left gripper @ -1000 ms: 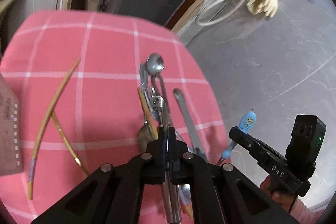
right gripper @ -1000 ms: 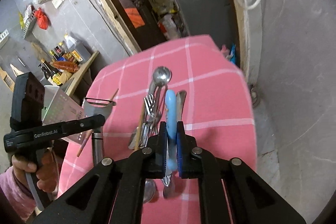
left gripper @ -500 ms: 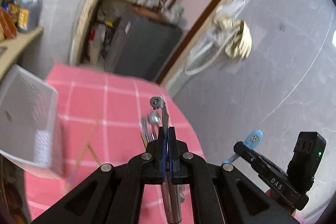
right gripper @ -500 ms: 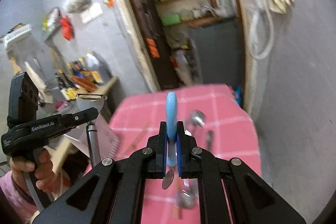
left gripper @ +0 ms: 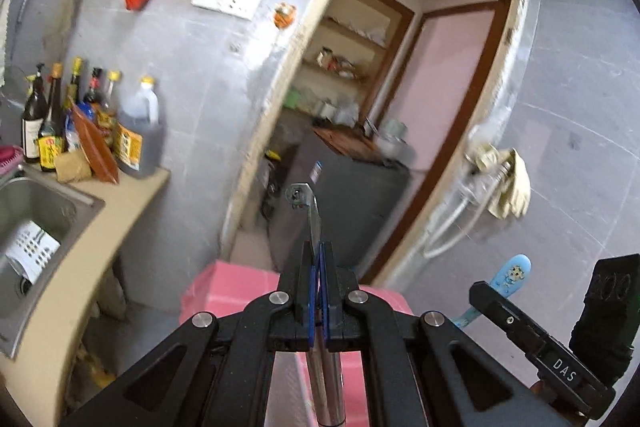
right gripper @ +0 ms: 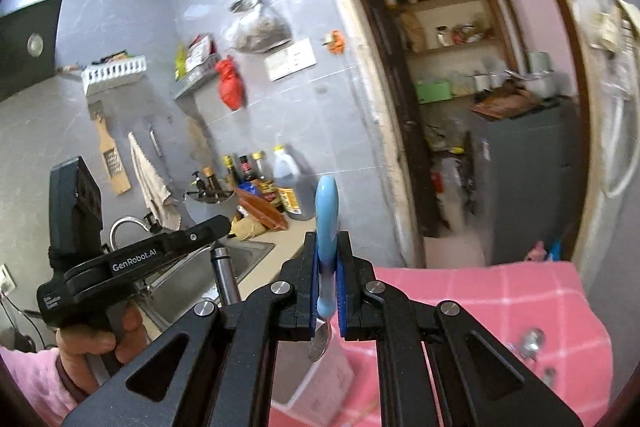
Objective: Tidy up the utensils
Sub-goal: 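Lift the blue spoon with the right tool while the left tool lifts the peeler toward the caddy, then lower both held utensils into the white caddy and open both tools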
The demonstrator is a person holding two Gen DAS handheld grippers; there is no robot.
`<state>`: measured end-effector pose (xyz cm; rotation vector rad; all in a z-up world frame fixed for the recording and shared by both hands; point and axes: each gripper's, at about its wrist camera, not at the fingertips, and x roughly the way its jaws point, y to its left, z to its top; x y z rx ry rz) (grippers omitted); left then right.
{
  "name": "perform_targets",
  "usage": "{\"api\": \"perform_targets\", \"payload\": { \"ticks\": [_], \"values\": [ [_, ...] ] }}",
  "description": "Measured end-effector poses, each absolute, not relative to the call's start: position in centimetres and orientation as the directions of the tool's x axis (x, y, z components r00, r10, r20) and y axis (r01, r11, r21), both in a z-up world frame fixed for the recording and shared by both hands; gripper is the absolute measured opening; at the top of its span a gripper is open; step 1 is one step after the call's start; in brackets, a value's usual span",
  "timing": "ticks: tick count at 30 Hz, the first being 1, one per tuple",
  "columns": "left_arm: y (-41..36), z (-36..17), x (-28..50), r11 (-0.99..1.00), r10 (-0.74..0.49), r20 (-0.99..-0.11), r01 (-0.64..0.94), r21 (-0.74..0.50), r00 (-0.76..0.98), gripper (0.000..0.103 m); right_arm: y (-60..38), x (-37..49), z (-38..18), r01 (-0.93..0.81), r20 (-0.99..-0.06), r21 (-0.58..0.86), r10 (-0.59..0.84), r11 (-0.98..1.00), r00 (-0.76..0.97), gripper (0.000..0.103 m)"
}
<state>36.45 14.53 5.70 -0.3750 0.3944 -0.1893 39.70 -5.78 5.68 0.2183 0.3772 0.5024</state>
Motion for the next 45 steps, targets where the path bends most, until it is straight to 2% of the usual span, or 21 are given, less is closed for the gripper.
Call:
{"api": "perform_targets", "payload": {
  "ticks": [7,23,30,37,43,45],
  "values": [
    [16.0,3.1,37.0,0.932,-0.235,-0.298,0.126,-0.34,0.925,0.002,-1.9,41.5,2.8,-0.458,-0.344,0.244,0.518,0.854,0.783,0.007],
    [16.6,-3.6,37.7,0.927,-0.293,-0.397,0.157,-0.34,0.87,0.003,0.1,43.7,-4.1,-0.455,-0.474,0.282,0.535,0.845,0.699,0.008],
    [16.8,-4.4,37.1,0.911,-0.328,-0.438,0.159,-0.38,0.837,0.005,-0.7,43.6,-4.3,-0.449,-0.476,0.294,0.536,0.844,0.697,0.008],
    [16.9,-3.9,36.3,0.906,-0.324,-0.439,0.142,-0.398,0.838,0.011,-2.0,43.3,-3.2,-0.425,-0.449,0.301,0.52,0.854,0.727,0.02],
    [16.5,-2.4,35.5,0.915,-0.281,-0.41,0.113,-0.388,0.868,0.033,-4.3,41.7,-1.7,-0.369,-0.401,0.284,0.46,0.885,0.793,0.045],
    [16.1,-1.9,35.2,0.922,-0.259,-0.4,0.102,-0.373,0.879,0.046,-5.3,41.1,-1.2,-0.346,-0.385,0.269,0.43,0.899,0.817,0.053]
  ]
}}
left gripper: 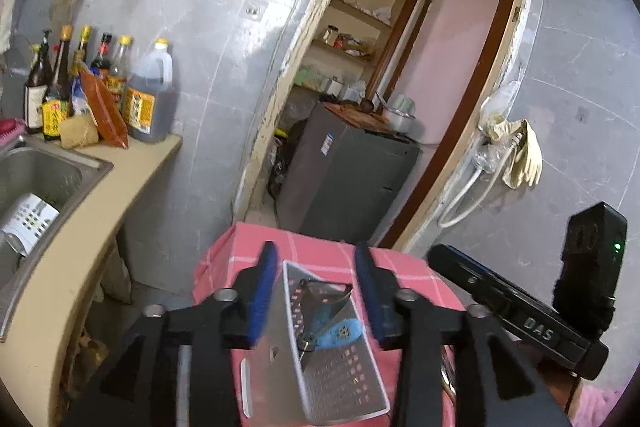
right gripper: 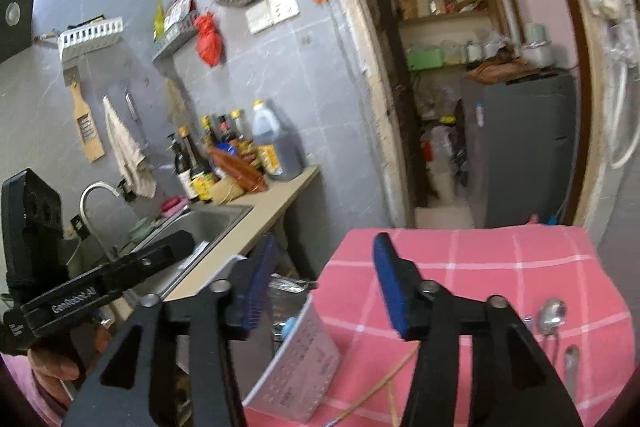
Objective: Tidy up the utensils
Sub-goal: 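Move both empty tools back over the remaining utensils on the table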
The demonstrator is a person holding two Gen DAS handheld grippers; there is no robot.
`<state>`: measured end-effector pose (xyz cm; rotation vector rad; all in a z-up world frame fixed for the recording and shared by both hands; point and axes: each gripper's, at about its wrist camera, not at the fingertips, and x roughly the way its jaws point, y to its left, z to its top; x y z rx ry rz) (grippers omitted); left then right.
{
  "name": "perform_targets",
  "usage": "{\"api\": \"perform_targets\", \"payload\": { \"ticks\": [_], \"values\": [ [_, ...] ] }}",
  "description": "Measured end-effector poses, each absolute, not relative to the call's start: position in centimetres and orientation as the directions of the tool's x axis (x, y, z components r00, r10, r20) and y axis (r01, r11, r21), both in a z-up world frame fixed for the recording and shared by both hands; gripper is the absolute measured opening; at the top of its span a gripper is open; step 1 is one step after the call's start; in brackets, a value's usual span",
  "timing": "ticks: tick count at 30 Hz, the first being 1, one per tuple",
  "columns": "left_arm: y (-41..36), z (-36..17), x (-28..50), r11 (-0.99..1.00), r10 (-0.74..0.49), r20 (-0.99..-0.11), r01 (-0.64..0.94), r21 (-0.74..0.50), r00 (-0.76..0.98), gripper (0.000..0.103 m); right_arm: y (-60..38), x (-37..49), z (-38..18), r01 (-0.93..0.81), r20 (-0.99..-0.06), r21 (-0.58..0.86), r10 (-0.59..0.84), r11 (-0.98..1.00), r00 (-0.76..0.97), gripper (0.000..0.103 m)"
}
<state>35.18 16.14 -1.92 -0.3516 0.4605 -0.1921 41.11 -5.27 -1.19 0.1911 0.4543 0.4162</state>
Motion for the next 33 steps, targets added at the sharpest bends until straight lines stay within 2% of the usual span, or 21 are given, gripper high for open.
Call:
{"api": "perform_targets", "payload": {
  "ticks": [3,5,6,7,12,13,24,29,33],
  "values": [
    [15.2,-1.1,34.7,0.932,-0.237,-0.382,0.097,-0.35,0.893,0.054,-7.1,40.0,-0.4,-0.304,-0.358,0.248,0.378,0.92,0.854,0.068],
    [14.2,-0.6,34.3,0.942,-0.216,-0.376,0.091,-0.323,0.901,0.067,-8.7,39.1,0.2,-0.264,-0.338,0.231,0.332,0.936,0.881,0.08],
    [13.9,-0.4,34.2,0.946,-0.208,-0.373,0.088,-0.313,0.904,0.074,-9.2,38.8,0.4,-0.251,-0.332,0.224,0.316,0.942,0.889,0.083],
    [13.3,-0.2,33.8,0.95,-0.197,-0.364,0.085,-0.3,0.91,0.077,-10.0,38.3,0.6,-0.23,-0.325,0.214,0.291,0.949,0.9,0.088],
    [10.4,0.1,32.6,0.959,-0.18,-0.339,0.088,-0.27,0.923,0.095,-13.8,36.3,1.3,-0.158,-0.299,0.175,0.206,0.972,0.932,0.098],
    [9.8,0.1,32.4,0.96,-0.179,-0.335,0.09,-0.266,0.925,0.095,-14.5,35.9,1.4,-0.147,-0.295,0.169,0.192,0.975,0.936,0.101],
    [2.6,-2.0,30.4,0.967,-0.183,-0.332,0.109,-0.231,0.925,0.098,-21.0,33.2,0.3,-0.048,-0.29,0.129,0.084,0.99,0.953,0.102],
    [0.4,-3.7,29.7,0.97,-0.16,-0.331,0.087,-0.225,0.93,0.098,-22.9,33.1,-1.7,-0.036,-0.32,0.119,0.073,0.992,0.944,0.102],
    [-0.3,-5.3,29.8,0.972,-0.144,-0.367,0.062,-0.226,0.919,0.098,-23.6,33.4,-3.6,-0.038,-0.353,0.123,0.079,0.992,0.932,0.102]
  ]
}}
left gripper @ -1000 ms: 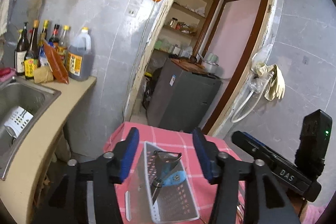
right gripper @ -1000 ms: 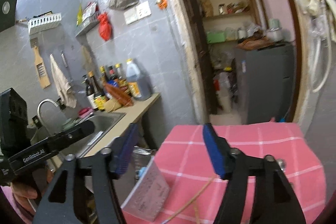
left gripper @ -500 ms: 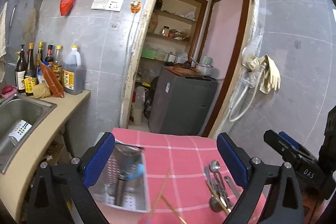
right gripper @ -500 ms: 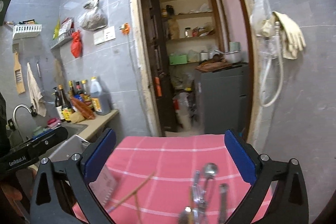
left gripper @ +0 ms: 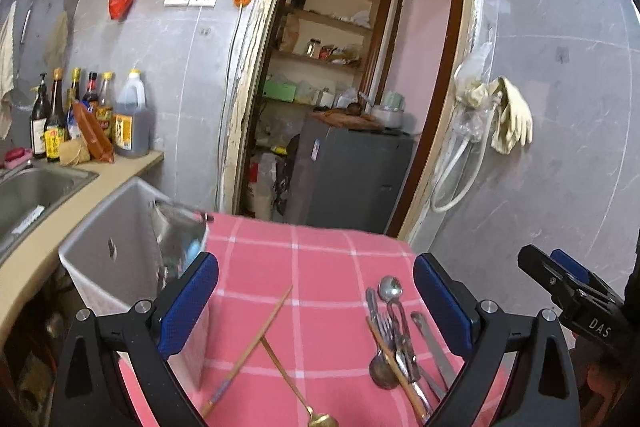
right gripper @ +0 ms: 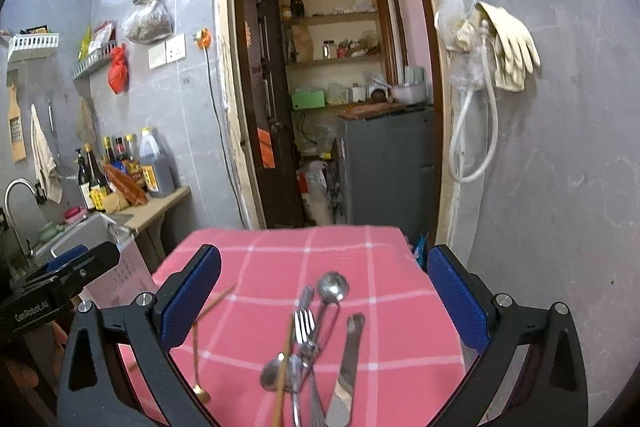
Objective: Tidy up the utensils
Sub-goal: 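Move both empty tools back over the remaining utensils on the table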
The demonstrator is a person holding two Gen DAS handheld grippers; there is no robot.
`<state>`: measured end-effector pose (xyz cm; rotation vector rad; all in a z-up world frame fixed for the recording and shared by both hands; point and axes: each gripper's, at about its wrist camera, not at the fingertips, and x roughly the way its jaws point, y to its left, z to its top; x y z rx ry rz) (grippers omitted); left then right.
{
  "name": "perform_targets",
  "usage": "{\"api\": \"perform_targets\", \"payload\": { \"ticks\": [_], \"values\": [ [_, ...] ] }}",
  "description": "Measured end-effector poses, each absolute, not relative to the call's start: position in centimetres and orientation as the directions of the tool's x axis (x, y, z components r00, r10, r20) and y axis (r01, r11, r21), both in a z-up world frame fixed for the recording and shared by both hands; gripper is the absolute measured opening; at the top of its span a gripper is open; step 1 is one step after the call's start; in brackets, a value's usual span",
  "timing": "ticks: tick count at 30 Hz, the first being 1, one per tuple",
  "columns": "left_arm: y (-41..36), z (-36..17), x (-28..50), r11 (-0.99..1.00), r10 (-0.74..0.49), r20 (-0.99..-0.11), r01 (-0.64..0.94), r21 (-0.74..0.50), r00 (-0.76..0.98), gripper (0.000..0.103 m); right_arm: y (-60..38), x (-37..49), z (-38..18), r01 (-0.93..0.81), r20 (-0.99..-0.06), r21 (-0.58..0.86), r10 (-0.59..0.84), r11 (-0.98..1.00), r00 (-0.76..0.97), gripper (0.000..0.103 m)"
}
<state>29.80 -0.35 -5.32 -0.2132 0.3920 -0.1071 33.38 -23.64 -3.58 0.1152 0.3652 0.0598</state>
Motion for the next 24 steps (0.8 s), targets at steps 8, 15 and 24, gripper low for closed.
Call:
{"api": "perform_targets", "payload": {
  "ticks": [8,15,24],
  "values": [
    [-1.4,-8.3,30.5,0.976,-0.122,-0.444,0.027,-0.216,0.887,0.098,-24.8,34.1,-7.3,-0.045,-0.429,0.129,0.097,0.991,0.898,0.102],
    [-2.7,-10.3,31.4,0.979,-0.122,-0.506,0.02,-0.203,0.854,0.098,-25.4,35.0,-9.7,-0.057,-0.496,0.145,0.123,0.988,0.859,0.102],
    [-3.7,-13.2,33.2,0.977,-0.127,-0.622,-0.01,-0.211,0.773,0.098,-25.7,37.0,-12.8,-0.106,-0.6,0.19,0.201,0.976,0.774,0.102]
  ]
}}
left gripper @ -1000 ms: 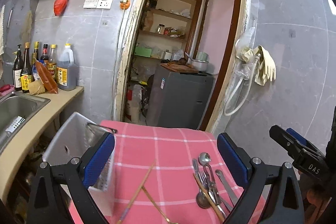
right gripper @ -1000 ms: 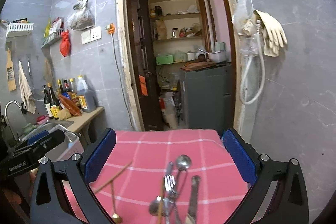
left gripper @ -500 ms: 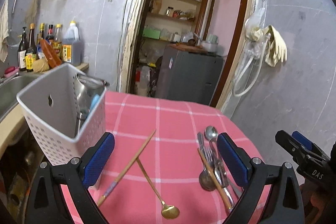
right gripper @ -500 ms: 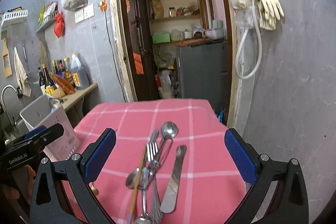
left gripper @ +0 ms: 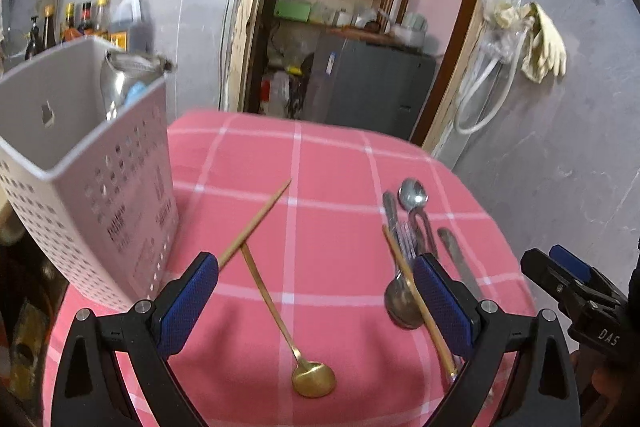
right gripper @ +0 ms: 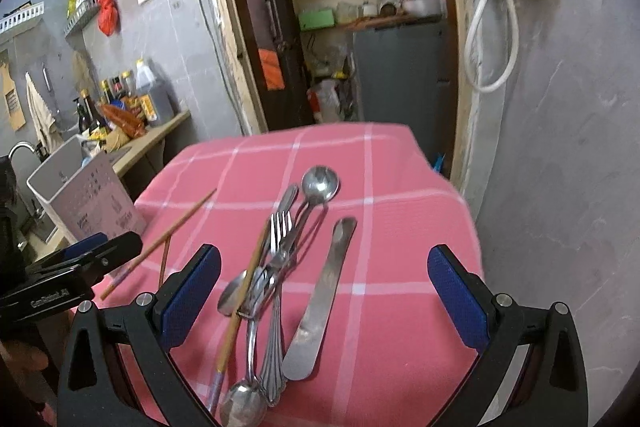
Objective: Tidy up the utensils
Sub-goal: 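Move both empty tools back over the remaining utensils on the table, then grasp a wooden chopstick with the left tool while the right tool approaches the steel knife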
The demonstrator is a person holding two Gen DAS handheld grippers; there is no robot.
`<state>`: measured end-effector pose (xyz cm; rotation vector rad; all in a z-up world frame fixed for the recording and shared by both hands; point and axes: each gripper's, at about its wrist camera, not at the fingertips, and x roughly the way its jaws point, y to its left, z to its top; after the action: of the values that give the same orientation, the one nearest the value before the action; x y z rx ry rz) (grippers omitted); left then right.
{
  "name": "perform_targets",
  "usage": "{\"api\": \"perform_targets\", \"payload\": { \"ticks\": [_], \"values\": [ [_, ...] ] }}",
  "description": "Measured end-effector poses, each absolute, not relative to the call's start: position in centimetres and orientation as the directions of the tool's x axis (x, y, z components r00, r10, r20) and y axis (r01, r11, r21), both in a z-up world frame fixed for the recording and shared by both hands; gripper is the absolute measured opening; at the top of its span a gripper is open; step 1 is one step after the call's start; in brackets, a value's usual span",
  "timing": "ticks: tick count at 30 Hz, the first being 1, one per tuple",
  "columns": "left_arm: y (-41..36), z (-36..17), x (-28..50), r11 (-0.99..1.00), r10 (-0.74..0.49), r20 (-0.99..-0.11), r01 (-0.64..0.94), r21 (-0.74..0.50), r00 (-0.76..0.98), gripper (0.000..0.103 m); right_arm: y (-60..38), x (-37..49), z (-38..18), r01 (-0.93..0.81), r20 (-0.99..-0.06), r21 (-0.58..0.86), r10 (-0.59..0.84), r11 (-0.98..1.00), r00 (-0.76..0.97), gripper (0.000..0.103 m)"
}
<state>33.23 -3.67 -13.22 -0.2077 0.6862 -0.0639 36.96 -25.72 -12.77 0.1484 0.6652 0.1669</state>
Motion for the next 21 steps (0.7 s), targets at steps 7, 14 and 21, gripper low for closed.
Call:
{"api": "perform_targets", "payload": {
  "ticks": [7,14,21],
  "values": [
    [-3.6,-14.8,33.9,0.981,-0.068,-0.658,-0.071,-0.182,0.75,0.098,-25.7,38.7,-14.8,-0.133,-0.65,0.245,0.265,0.96,0.713,0.091],
    [-3.3,-16.0,36.2,0.979,-0.015,-0.68,-0.126,-0.157,0.733,0.098,-25.3,40.4,-16.7,-0.133,-0.686,0.281,0.296,0.95,0.665,0.066],
    [-3.3,-17.3,38.4,0.978,-0.02,-0.726,-0.137,-0.157,0.687,0.098,-25.1,41.8,-17.7,-0.134,-0.697,0.31,0.321,0.941,0.641,0.056]
  ]
}}
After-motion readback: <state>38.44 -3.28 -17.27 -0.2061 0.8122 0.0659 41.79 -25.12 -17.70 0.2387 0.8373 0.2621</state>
